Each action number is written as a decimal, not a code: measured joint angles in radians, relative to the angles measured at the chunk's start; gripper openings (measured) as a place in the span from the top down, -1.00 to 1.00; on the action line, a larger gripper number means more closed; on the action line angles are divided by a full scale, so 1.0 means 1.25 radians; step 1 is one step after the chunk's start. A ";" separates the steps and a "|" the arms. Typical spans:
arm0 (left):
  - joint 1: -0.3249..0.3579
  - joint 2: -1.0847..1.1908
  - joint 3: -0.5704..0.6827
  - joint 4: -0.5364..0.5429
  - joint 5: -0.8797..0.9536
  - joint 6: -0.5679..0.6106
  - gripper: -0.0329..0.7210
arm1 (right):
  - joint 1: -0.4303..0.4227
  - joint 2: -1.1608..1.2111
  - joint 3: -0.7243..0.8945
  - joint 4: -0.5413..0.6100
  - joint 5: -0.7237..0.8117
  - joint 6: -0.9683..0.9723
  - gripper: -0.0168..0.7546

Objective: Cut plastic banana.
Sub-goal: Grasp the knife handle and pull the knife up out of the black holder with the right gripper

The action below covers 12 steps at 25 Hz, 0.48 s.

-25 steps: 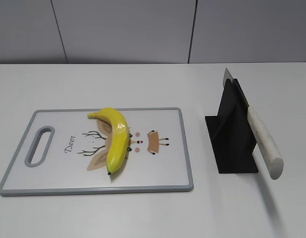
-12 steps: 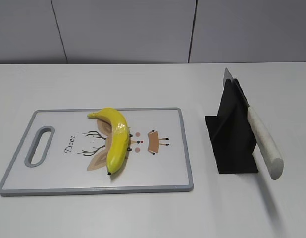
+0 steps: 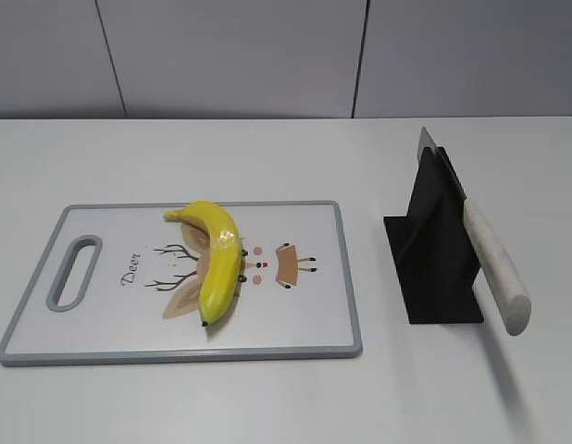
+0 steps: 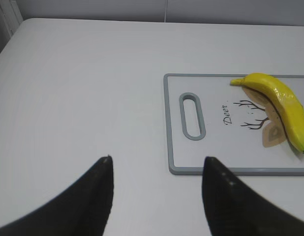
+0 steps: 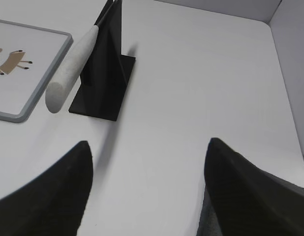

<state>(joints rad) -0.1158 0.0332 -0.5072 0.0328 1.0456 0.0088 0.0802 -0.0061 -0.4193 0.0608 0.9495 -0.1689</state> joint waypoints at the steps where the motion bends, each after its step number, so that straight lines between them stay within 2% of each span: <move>1: 0.000 0.000 0.000 0.000 0.000 0.000 -0.55 | 0.000 0.000 0.000 0.001 0.000 0.000 -0.44; 6: 0.000 0.000 0.000 0.000 0.000 0.000 -0.55 | 0.000 0.031 -0.004 0.003 0.000 0.030 -0.44; 12: 0.000 0.000 0.000 0.000 0.000 0.000 -0.55 | 0.000 0.177 -0.077 0.003 0.000 0.046 -0.44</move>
<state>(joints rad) -0.1158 0.0332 -0.5072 0.0328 1.0456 0.0088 0.0802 0.2151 -0.5150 0.0644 0.9495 -0.1112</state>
